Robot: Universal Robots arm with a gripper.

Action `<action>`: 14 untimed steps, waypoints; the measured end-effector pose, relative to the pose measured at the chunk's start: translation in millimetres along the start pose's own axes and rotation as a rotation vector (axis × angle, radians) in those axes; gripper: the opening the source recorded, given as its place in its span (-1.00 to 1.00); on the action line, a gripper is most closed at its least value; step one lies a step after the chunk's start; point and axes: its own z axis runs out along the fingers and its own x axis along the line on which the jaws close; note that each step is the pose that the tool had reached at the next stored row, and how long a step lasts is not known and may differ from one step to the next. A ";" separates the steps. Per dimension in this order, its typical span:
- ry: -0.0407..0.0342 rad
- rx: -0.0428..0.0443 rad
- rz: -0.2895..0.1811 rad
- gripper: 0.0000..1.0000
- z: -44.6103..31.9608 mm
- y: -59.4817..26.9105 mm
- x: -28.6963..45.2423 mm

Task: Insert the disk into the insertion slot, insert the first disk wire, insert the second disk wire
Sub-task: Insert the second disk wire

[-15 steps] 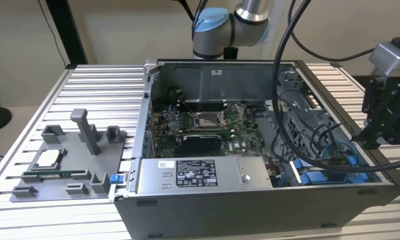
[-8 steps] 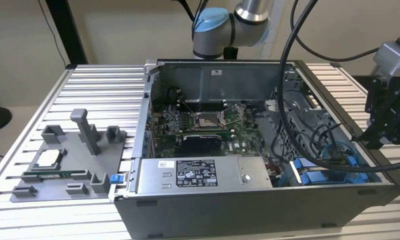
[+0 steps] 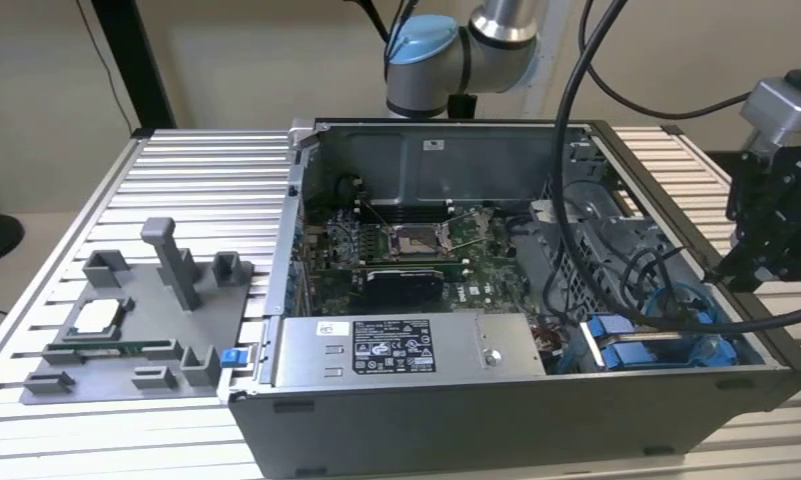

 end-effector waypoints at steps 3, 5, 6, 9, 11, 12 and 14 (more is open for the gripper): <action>-0.0001 0.0000 0.000 -1.00 0.2 -0.2 -5.1; 0.0000 0.0000 0.000 -1.00 0.2 -0.2 -7.3; -0.0001 0.0000 0.000 -1.00 0.3 -0.2 -7.3; -0.0001 0.0000 0.000 -1.00 0.3 -0.2 -7.3; -0.0052 -0.0002 0.000 -1.00 0.2 -1.1 -7.5; -0.0140 -0.0009 0.000 -1.00 0.2 -1.9 -7.3; -0.0324 -0.0023 -0.001 -1.00 0.3 -3.8 -6.5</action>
